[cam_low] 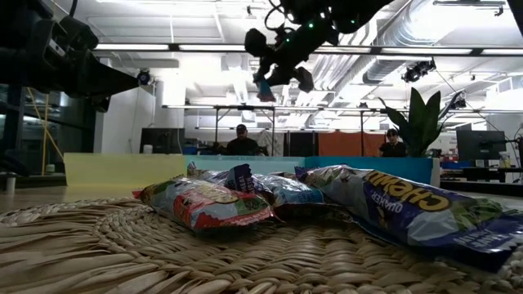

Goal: Pick and place Granola Bars by type
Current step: Put the red granola bar into the light green bin

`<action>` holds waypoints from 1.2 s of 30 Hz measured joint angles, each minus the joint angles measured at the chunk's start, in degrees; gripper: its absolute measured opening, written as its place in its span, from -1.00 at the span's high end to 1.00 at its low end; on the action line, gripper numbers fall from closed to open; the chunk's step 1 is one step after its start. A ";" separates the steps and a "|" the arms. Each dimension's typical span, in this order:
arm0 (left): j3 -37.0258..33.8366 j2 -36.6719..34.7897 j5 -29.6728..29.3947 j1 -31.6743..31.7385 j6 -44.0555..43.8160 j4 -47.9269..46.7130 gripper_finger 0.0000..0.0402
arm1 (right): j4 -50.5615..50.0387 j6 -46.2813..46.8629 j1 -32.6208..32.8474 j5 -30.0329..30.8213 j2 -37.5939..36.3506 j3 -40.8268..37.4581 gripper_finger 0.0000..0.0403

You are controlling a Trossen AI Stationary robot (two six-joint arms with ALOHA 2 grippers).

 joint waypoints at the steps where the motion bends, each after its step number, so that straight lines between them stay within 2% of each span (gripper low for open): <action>1: -0.02 0.00 0.00 0.00 0.02 0.02 1.00 | -2.06 0.19 -0.59 0.00 0.33 1.18 0.57; 6: 0.00 -0.02 0.00 0.00 0.01 0.00 1.00 | -10.93 1.93 -2.33 0.49 2.12 6.79 0.57; 14: -0.01 -0.01 0.00 0.00 0.01 0.00 1.00 | -22.02 9.48 -2.93 -0.42 11.19 14.76 0.57; 22: -0.01 -0.01 -0.02 0.00 0.00 0.00 1.00 | -24.96 16.45 -4.20 -5.86 17.12 14.79 0.57; 30: -0.02 -0.02 -0.04 0.00 0.01 0.01 1.00 | -29.17 16.08 -4.89 -5.01 18.54 14.77 0.57; 36: -0.01 0.00 -0.04 0.00 0.01 0.00 1.00 | -34.43 16.39 -4.94 -2.19 18.52 14.26 0.57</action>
